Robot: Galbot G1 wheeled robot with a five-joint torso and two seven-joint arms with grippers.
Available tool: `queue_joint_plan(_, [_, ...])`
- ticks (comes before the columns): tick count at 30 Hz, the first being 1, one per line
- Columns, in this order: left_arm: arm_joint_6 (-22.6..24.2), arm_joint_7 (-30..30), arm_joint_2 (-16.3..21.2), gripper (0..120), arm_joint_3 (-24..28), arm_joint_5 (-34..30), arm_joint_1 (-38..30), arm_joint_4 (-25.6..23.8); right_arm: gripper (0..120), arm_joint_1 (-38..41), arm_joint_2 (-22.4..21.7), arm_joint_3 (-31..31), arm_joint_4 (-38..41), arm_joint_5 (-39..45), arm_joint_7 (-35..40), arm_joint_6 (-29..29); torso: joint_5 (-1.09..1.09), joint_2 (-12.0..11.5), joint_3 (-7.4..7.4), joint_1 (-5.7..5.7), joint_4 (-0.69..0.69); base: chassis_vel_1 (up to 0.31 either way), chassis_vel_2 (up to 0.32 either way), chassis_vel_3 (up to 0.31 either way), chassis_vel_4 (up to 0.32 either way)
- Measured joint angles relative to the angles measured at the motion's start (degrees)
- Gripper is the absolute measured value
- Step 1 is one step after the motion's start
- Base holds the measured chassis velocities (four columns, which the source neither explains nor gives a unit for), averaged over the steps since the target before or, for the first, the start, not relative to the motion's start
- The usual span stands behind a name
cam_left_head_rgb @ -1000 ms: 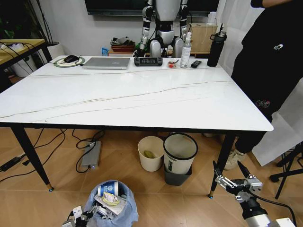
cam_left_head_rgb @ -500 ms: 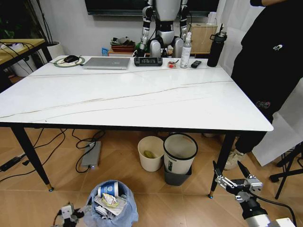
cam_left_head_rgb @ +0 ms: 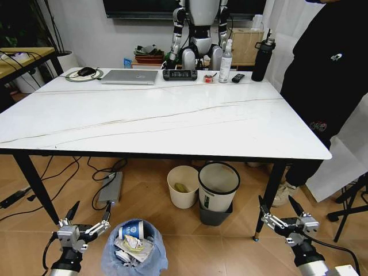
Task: Pick up the trash bin and place the trash from the table into it.
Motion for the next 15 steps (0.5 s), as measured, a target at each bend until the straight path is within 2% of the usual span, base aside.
queue_joint_plan(15, [0.2,-0.1,0.0,100,0.1,0.0,-0.3,0.7,100,0.0,0.0,0.0,0.0,0.0,0.0,0.0,0.00,0.0,0.00,0.00,0.00,0.000,0.000,0.000,0.000])
